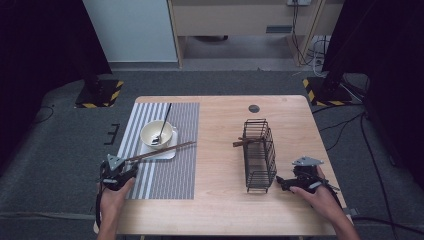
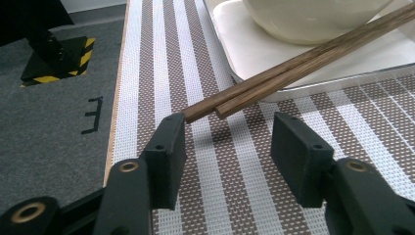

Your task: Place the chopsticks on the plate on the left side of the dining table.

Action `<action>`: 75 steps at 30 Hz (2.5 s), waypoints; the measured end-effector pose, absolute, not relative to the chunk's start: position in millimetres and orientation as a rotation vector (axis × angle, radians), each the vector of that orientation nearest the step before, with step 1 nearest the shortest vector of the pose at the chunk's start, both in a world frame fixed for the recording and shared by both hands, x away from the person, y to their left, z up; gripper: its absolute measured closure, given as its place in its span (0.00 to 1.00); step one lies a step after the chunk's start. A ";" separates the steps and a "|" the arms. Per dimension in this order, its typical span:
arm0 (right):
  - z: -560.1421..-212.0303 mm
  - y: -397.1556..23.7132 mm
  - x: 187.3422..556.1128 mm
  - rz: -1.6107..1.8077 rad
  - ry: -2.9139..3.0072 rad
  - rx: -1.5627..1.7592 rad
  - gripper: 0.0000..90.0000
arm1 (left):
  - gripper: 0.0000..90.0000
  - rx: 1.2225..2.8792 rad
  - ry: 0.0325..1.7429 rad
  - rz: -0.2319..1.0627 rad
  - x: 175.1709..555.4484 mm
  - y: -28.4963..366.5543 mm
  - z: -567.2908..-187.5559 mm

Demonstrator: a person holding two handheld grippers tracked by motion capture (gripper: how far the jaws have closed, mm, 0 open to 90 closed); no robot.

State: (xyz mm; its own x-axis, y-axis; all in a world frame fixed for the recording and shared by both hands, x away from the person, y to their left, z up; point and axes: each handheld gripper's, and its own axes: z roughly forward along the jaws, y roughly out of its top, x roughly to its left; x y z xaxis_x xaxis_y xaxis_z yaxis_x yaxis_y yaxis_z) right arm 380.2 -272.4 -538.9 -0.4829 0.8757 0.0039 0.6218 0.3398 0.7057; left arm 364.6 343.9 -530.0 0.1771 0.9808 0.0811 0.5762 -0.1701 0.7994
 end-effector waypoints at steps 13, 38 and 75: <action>-538.9 -272.4 380.0 0.924 2.232 1.320 0.00 | 0.57 1.858 1.439 0.836 369.3 339.1 -530.5; -539.0 -272.3 380.0 0.925 2.232 1.321 0.00 | 0.44 1.845 1.477 0.843 368.1 345.0 -531.4; -538.9 -272.1 379.8 0.924 2.231 1.322 0.00 | 0.54 1.876 1.411 0.800 371.6 339.0 -531.0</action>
